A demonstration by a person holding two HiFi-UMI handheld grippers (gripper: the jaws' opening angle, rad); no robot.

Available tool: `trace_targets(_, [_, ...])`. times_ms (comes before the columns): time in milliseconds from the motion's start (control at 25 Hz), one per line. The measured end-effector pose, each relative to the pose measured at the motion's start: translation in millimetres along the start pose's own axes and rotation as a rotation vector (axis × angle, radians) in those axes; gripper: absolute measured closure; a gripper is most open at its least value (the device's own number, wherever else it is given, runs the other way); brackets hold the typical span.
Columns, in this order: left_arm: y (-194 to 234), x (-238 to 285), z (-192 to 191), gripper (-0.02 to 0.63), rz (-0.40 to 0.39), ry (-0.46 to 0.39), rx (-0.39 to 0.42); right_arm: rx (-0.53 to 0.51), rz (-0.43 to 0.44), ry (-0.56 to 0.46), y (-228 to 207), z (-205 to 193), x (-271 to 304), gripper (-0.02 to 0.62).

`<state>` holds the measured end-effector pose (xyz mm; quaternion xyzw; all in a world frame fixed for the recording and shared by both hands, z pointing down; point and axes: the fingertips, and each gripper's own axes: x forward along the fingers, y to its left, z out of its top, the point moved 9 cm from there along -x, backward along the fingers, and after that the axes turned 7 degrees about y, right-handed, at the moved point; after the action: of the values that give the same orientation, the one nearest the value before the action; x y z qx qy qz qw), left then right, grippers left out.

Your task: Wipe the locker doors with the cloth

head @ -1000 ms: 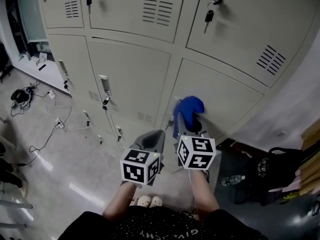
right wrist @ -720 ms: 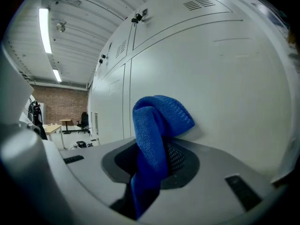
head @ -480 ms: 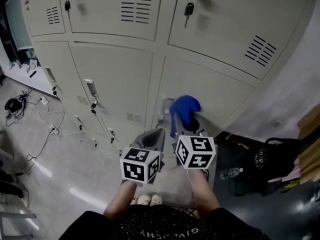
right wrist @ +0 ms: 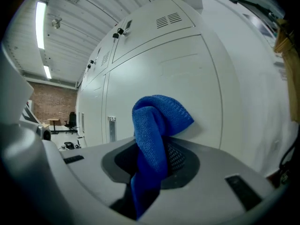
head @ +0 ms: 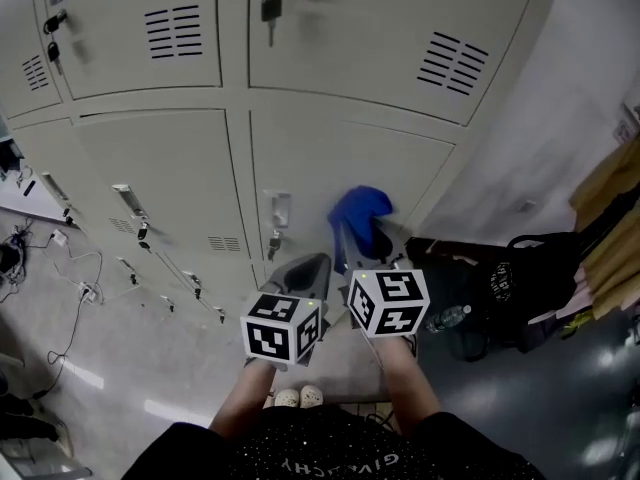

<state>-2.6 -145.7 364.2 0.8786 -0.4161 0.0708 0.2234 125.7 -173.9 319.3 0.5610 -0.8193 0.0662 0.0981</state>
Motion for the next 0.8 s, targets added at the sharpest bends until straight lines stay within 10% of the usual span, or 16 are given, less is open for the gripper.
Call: trace_targets(800, [-47.6,32.2,-6.0,0.597,-0.13,0.044,0.036,0.067,-0.239,0.027,-71.9,-16.5,-43.8,0.502])
